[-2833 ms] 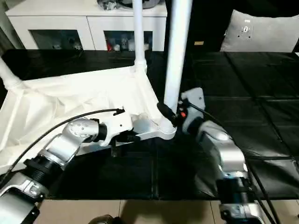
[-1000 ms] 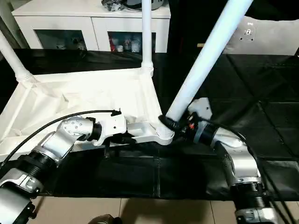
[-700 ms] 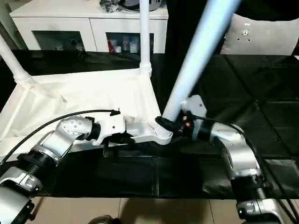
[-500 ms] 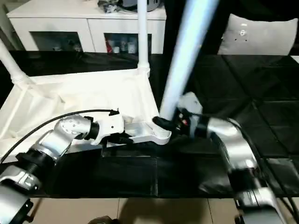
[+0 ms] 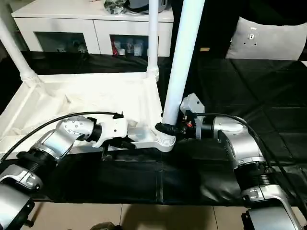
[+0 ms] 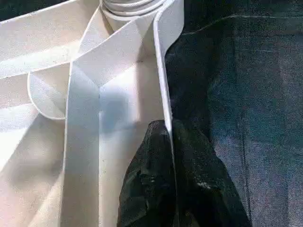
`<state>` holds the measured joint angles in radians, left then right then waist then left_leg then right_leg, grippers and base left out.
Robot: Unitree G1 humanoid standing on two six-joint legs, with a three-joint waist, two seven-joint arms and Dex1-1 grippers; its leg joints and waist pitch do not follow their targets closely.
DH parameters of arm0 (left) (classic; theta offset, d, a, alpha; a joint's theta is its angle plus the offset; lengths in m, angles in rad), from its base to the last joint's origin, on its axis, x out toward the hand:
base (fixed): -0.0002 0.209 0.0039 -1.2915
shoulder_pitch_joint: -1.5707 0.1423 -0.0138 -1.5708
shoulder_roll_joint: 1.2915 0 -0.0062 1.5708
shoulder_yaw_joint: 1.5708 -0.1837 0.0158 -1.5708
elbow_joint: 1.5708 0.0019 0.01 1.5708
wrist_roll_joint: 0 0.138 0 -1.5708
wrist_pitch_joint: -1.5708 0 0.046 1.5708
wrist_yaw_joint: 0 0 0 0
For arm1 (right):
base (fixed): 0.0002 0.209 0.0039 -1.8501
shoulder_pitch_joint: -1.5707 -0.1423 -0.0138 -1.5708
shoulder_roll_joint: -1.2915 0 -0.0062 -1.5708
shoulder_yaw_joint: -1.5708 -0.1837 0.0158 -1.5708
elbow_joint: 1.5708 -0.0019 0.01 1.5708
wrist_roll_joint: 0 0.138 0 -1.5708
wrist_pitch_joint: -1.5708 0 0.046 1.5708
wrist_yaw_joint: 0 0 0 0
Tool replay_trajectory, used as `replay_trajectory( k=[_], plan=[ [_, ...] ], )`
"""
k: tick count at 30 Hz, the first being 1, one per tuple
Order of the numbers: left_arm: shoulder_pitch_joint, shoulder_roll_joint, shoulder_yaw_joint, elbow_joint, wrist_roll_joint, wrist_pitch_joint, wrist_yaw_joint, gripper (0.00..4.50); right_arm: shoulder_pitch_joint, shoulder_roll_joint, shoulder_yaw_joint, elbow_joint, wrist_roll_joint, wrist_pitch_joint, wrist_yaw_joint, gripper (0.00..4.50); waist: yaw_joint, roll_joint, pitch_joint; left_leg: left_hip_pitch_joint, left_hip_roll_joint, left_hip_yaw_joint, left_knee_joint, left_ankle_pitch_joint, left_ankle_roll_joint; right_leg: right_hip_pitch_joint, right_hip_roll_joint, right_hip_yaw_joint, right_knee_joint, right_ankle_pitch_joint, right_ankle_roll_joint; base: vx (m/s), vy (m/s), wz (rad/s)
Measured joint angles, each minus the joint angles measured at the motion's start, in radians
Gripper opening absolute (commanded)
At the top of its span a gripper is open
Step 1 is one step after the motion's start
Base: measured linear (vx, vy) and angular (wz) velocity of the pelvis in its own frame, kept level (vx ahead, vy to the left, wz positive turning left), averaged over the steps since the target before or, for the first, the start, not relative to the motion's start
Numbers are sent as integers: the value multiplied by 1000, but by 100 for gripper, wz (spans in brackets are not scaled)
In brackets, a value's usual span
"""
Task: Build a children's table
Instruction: Insert table leg to table base
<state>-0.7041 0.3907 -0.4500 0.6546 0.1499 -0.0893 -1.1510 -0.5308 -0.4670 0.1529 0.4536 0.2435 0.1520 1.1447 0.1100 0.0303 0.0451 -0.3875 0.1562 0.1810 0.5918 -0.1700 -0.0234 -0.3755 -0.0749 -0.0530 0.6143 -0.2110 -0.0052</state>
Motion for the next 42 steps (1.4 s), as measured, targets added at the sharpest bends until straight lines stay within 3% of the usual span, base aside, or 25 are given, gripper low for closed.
replay_trajectory(
  k=[9,14,17,21,25,32,42],
  plan=[
    [4,13,7,-7,-19,32,-28,0,46,18,-8,-108,5,101,-55,185,2,0,0,3,0,0,-1,0,0,2,0,0,0,0,-1,0,0,0],
    [62,2,54,-99,-30,195,9,0,79,97,-34,-223,-7,249,-255,185,-17,1,-1,9,0,0,-3,0,-1,5,0,1,0,-1,0,0,0,0],
    [94,-17,68,-152,-27,289,59,0,85,163,-62,-251,-22,326,-392,185,-25,6,2,24,-1,0,-4,-2,-3,10,-2,1,-4,-5,7,0,0,0],
    [128,-142,80,-262,6,486,210,0,44,264,-144,-213,-57,396,-644,185,-33,14,8,24,-3,-4,-8,-2,-4,11,-3,-2,-19,-12,13,0,0,0],
    [143,-221,77,-314,22,589,300,0,6,293,-166,-169,-91,397,-760,185,-46,13,8,22,-9,-3,-18,-2,-4,10,-4,0,-38,-11,12,0,0,0],
    [144,-190,46,-344,46,592,320,0,-20,322,-163,-137,-120,379,-796,185,-52,9,10,22,-12,-3,-20,-2,-3,7,-4,6,-38,-11,12,0,0,0],
    [154,-96,44,-328,17,418,273,0,91,294,-173,-195,-64,188,-654,185,-48,5,12,15,-11,0,-30,-2,-3,-2,-4,6,-36,14,1,0,0,0]
  ],
)
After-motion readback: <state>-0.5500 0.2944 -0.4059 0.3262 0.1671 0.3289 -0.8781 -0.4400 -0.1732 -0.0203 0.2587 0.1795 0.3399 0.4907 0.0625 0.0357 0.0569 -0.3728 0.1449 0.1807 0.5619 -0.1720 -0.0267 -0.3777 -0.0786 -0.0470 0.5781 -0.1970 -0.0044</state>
